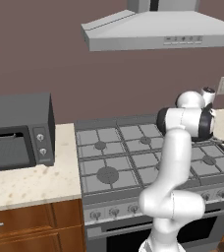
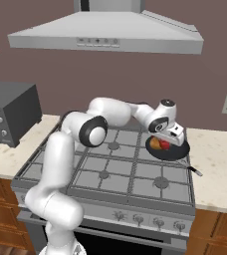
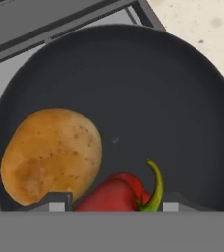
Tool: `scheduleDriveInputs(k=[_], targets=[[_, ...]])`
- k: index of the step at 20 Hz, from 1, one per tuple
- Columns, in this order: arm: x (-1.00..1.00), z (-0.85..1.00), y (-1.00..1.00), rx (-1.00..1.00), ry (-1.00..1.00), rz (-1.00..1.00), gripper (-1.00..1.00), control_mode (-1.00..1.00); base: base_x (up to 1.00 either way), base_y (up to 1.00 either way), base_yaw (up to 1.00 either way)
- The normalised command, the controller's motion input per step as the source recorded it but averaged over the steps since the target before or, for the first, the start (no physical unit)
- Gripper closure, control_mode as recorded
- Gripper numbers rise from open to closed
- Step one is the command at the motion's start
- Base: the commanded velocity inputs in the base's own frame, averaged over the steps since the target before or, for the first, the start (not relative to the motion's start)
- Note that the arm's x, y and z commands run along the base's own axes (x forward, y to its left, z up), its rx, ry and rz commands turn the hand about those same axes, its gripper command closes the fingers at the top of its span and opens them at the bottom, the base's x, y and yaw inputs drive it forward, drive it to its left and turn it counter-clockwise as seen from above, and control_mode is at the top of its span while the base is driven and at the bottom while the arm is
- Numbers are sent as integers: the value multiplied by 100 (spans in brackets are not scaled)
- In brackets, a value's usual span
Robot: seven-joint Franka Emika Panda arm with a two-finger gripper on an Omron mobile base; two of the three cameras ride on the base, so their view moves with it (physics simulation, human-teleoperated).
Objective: Put the bell pepper and potato in the pan. Then turn on the rear right burner and set the heat to medium.
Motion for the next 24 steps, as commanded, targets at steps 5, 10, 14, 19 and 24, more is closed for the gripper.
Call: scheduleDriveInputs(k=[5, 10, 14, 19, 24], targets=[[29, -12, -20, 0, 0, 0, 100, -100, 0, 0, 0], [28, -2, -43, 0, 0, -2, 100, -100, 0, 0, 0], [4, 0, -34, 2, 0, -1, 100, -100, 0, 0, 0], [0, 0, -10, 1, 0, 0, 100, -100, 0, 0, 0], [0, -5, 0, 0, 0, 0, 100, -100, 0, 0, 0]])
